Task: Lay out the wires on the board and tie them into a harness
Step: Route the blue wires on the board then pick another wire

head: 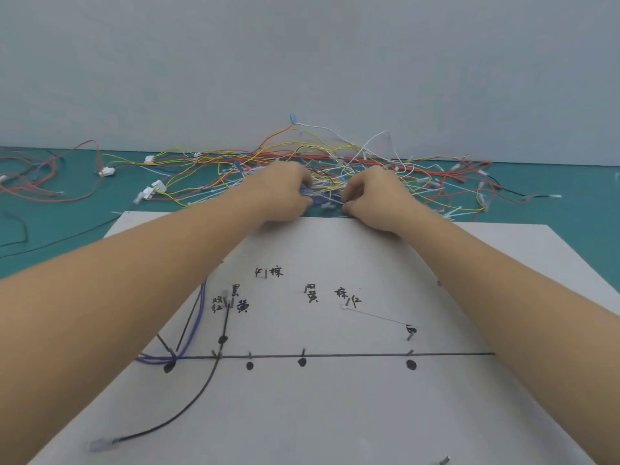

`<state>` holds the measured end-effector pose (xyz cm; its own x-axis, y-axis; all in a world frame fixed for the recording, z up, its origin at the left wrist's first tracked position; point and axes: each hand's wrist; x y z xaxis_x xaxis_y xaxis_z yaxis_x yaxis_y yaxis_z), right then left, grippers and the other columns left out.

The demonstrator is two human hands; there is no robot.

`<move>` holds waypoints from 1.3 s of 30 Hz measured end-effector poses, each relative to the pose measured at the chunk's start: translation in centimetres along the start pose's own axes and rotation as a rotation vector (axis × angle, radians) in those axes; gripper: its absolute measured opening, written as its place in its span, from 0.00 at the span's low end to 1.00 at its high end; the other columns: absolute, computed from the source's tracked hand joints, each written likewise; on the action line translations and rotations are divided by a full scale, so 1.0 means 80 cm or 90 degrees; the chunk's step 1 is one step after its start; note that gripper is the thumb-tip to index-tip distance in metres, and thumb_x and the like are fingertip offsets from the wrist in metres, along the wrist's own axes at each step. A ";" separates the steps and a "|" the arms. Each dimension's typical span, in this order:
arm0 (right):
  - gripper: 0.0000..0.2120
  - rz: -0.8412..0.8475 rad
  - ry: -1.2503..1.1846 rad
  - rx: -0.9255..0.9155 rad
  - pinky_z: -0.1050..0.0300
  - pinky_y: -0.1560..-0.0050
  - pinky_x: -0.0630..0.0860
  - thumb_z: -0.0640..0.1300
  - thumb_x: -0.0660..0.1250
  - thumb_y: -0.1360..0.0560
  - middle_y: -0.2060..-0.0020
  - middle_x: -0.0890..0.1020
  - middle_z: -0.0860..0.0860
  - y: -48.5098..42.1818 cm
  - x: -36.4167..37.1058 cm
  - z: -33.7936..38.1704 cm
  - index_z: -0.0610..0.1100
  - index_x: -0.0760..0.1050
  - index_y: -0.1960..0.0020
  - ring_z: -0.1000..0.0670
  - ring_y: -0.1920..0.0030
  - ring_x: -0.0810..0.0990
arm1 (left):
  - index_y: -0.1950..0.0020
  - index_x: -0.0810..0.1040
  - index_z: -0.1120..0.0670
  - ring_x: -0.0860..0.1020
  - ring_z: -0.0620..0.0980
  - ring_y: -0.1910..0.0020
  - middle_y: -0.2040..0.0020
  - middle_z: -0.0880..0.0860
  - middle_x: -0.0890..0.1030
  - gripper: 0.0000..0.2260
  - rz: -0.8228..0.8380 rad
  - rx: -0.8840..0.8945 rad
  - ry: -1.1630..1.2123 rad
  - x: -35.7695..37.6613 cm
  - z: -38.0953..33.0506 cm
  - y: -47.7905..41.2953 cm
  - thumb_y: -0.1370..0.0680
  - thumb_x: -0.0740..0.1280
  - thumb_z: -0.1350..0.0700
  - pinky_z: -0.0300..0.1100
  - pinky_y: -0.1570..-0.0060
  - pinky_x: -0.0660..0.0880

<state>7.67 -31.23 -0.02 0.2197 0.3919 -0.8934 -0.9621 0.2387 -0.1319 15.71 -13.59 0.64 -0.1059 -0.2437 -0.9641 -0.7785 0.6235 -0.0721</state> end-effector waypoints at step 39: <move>0.07 -0.069 -0.626 0.036 0.60 0.67 0.73 0.39 0.66 0.22 0.58 0.82 0.50 -0.001 -0.085 0.029 0.48 0.77 0.57 0.51 0.63 0.79 | 0.58 0.77 0.46 0.78 0.53 0.51 0.59 0.42 0.75 0.07 -0.118 -0.012 0.107 0.015 0.037 -0.026 0.22 0.72 0.49 0.51 0.48 0.78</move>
<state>6.62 -31.87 7.06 0.3669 0.9225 -0.1200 -0.9254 0.3487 -0.1487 19.05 -12.96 -1.11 -0.0608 -0.4740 -0.8784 -0.8056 0.5428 -0.2372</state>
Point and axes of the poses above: each hand's wrist, its own y-axis away from the middle knuckle, its own x-axis out of the palm, z = x × y
